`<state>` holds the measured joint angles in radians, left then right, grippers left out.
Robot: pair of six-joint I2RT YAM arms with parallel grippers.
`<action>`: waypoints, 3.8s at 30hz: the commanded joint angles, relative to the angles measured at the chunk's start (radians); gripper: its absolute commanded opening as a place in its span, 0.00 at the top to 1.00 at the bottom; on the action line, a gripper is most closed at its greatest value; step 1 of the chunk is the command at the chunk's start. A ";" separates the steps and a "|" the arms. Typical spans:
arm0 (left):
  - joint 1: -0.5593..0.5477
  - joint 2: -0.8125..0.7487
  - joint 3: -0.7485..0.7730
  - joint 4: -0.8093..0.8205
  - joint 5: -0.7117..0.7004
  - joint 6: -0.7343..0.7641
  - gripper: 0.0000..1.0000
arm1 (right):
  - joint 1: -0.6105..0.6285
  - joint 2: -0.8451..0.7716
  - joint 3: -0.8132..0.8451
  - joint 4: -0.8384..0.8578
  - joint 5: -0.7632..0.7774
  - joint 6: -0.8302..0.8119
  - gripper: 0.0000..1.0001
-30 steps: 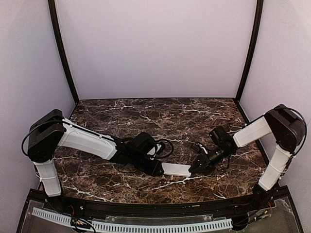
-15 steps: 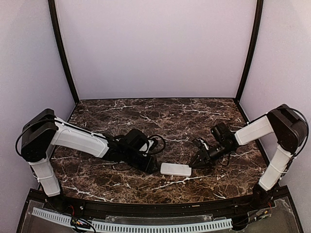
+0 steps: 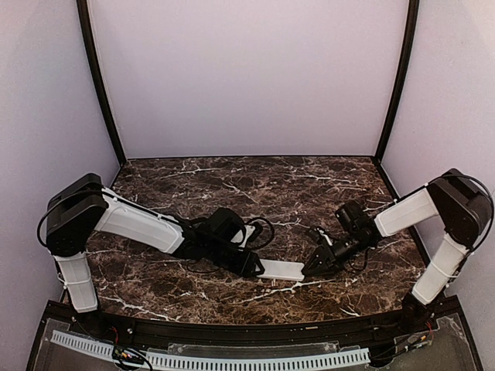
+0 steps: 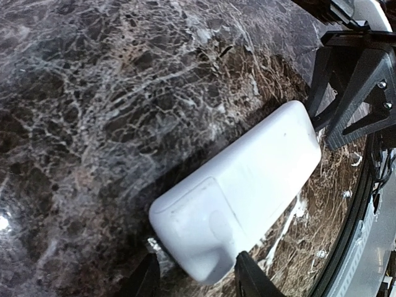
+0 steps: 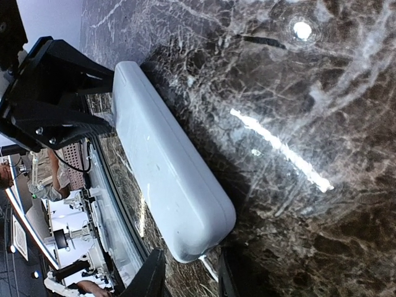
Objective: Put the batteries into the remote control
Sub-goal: Pick up the remote control from the center of the board, then pass from the left arm to the right
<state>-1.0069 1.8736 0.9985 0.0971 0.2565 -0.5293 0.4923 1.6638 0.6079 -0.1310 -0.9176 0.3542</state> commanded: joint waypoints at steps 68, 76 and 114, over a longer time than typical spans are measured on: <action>-0.043 0.275 0.652 -0.545 0.057 0.786 0.66 | -0.184 -0.935 -0.071 0.030 0.335 -0.015 0.01; 0.041 0.020 0.441 -0.206 0.324 0.656 0.69 | -0.181 -0.920 -0.037 0.192 0.130 -0.016 0.02; 0.059 -0.202 0.239 0.382 0.556 0.331 0.66 | 0.180 -0.643 0.220 0.326 0.092 0.017 0.23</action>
<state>-0.9470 1.7061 1.2404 0.4557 0.8272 -0.1986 0.6582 1.0149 0.8085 0.1654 -0.8478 0.3599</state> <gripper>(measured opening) 0.558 0.781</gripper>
